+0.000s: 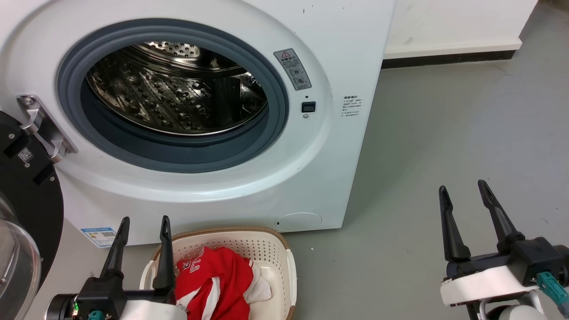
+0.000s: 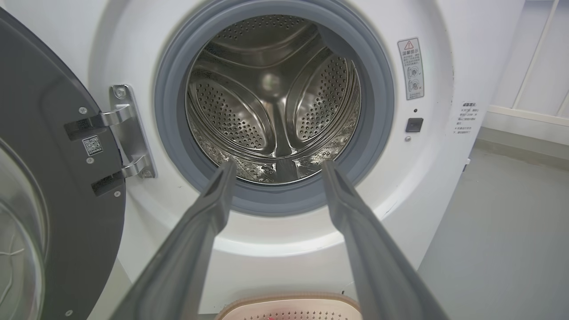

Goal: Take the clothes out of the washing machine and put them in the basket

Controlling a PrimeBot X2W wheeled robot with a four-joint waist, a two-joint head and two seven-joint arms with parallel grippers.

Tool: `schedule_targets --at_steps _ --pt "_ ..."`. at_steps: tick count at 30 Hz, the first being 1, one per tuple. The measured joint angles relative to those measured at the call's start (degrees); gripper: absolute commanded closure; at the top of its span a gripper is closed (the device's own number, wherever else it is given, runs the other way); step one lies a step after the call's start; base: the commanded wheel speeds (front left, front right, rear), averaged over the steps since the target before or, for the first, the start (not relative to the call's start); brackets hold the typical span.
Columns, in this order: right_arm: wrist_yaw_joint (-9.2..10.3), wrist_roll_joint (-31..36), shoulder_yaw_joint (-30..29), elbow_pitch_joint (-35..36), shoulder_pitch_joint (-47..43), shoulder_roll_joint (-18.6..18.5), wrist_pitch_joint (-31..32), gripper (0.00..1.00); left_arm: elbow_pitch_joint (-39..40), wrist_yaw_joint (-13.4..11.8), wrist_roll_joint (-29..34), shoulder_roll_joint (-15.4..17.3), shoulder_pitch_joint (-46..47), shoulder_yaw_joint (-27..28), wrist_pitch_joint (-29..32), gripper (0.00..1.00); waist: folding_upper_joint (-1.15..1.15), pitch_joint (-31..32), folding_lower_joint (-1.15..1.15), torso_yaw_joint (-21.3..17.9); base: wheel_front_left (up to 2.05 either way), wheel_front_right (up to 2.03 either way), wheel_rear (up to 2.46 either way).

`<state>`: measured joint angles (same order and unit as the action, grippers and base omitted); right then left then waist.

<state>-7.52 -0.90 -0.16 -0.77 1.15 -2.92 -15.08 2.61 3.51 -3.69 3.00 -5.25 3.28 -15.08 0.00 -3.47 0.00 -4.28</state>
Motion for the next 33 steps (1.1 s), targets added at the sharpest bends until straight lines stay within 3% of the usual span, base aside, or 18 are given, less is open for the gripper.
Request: schedule_targets --at_steps 7,8,15,33 --pt "0.00 0.00 0.09 0.05 0.06 0.00 0.00 0.00 0.63 -0.05 -0.03 -0.02 0.44 -0.12 0.00 0.00 0.00 -0.50 0.00 0.07 0.00 0.00 0.00" --pt "0.00 0.00 0.07 0.08 0.07 0.00 0.00 1.00 0.45 -0.04 -0.09 -0.02 0.46 -0.12 0.00 1.00 0.00 -0.60 0.00 0.08 0.00 0.00 0.00" --pt "-0.01 -0.89 0.24 -2.98 -1.13 0.01 0.44 1.00 -3.15 0.01 -0.93 -0.14 -0.63 -0.49 0.60 1.00 0.00 -0.63 0.01 0.13 0.00 0.00 0.00" --pt "0.00 -23.04 0.43 -5.30 -0.96 -0.81 4.04 1.00 -6.39 0.79 -21.25 -0.12 1.14 0.18 5.33 1.00 0.00 -0.06 0.00 0.73 0.00 0.00 0.00"
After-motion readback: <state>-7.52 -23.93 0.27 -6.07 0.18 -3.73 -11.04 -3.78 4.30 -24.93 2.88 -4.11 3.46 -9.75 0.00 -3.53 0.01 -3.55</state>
